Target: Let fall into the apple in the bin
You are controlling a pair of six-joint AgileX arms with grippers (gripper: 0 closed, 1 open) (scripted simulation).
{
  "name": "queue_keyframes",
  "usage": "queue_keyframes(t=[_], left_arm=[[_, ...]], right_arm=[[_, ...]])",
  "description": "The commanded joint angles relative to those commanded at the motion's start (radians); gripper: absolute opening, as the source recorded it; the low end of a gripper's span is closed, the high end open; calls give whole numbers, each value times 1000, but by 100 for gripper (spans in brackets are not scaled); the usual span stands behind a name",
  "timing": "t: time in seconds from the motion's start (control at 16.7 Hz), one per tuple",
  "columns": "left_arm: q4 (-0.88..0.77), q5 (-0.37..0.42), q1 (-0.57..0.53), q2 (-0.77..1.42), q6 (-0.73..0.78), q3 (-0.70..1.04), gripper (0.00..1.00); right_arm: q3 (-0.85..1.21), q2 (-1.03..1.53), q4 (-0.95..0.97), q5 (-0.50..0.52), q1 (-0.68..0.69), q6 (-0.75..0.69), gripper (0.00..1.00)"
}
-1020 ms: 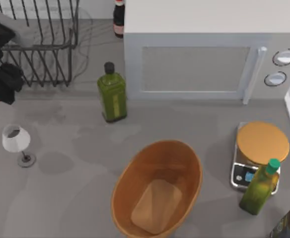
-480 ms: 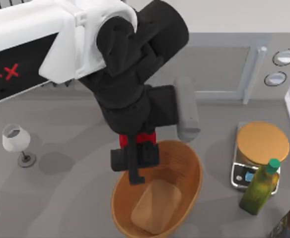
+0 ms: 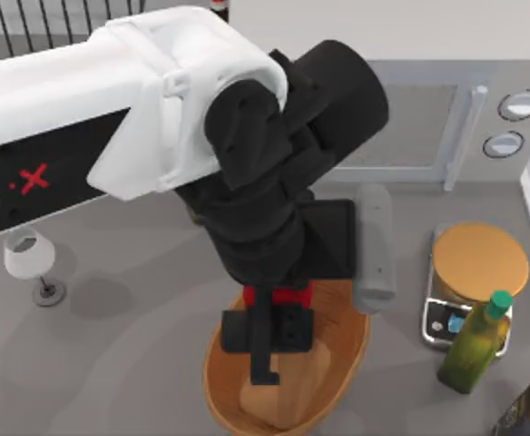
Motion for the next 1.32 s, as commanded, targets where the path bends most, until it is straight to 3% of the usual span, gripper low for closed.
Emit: queue_keyframes(t=[0.6,0.9,1.32], left_arm=[[243,0,-4,59,1,-170,0],[266,-1,-4,70,0,-192,0],[266,-1,-4,70,0,-192,53]], right_arm=[[0,0,0,0,0,0,100],[0,0,0,0,0,0,100],[0,0,0,0,0,0,100]])
